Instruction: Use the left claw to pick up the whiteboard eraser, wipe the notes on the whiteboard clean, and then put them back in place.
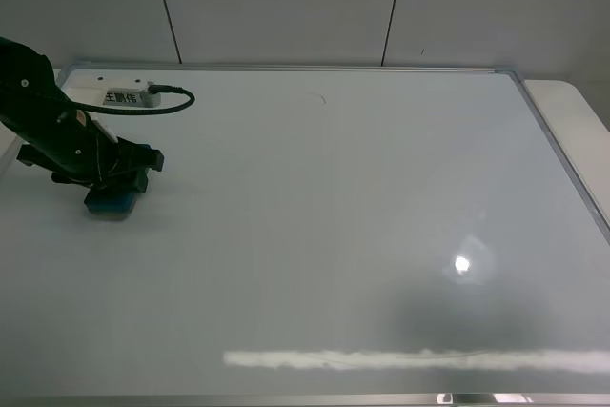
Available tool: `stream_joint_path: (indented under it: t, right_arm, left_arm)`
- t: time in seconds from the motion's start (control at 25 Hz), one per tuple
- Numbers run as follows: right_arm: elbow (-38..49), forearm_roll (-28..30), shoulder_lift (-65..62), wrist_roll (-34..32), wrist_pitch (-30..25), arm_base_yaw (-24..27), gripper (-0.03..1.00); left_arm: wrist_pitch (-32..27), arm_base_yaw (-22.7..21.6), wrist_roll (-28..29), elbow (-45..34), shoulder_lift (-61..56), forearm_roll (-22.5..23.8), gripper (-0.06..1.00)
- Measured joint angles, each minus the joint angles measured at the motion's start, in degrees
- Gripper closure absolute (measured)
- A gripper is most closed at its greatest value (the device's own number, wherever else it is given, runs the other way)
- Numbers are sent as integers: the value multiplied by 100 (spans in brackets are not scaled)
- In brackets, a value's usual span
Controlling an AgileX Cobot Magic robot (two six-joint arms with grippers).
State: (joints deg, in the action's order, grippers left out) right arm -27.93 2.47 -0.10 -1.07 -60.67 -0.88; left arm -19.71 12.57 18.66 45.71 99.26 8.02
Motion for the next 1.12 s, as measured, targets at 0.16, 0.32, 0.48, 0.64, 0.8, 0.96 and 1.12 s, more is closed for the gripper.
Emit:
stream_joint_path:
  t: [0.16, 0.32, 0.48, 0.64, 0.8, 0.96, 1.12]
  right_arm:
    - [0, 0, 0, 0, 0, 0, -3]
    - [0, 0, 0, 0, 0, 0, -3]
    - [0, 0, 0, 0, 0, 0, -3]
    - [0, 0, 0, 0, 0, 0, -3]
    - [0, 0, 0, 0, 0, 0, -3]
    - [0, 0, 0, 0, 0, 0, -3]
    - [0, 0, 0, 0, 0, 0, -3]
  left_arm:
    - [138, 0, -42, 0, 0, 78, 40]
    - [197, 0, -217, 0, 0, 168, 20]
    - [186, 0, -241, 0, 0, 189, -2]
    - [145, 0, -241, 0, 0, 203, -4]
    - [145, 0, -253, 0, 0, 207, -4]
    - [144, 0, -333, 0, -36, 317, -4]
    - [100, 0, -393, 0, -281, 337, -5]
